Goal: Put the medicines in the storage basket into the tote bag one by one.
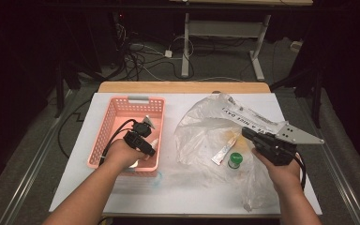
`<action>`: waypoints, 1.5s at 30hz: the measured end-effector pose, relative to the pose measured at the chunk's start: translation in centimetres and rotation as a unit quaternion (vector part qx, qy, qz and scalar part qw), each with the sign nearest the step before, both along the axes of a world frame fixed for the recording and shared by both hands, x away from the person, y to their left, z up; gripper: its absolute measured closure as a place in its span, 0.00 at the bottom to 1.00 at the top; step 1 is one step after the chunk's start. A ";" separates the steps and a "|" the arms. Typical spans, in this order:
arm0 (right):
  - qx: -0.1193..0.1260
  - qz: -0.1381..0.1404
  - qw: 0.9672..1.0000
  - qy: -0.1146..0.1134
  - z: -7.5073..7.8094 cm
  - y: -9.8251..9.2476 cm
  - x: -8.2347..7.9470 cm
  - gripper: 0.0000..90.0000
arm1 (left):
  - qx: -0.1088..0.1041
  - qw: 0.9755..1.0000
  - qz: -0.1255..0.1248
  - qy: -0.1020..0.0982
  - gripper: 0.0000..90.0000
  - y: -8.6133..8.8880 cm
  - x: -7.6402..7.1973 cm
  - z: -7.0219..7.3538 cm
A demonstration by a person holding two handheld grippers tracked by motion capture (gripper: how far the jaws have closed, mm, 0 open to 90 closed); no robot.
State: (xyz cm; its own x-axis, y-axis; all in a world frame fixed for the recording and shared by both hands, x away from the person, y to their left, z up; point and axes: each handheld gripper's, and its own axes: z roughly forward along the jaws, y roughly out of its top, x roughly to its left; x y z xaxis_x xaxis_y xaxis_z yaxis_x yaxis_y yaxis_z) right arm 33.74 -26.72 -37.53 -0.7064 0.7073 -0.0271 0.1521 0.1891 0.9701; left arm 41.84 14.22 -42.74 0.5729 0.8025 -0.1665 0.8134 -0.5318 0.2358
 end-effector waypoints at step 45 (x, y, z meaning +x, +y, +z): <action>-0.006 0.000 1.000 0.004 -0.4 0.4 0.1 1.00 | -0.138 0.960 0.022 -0.243 0.65 3.2 -9.1 1.1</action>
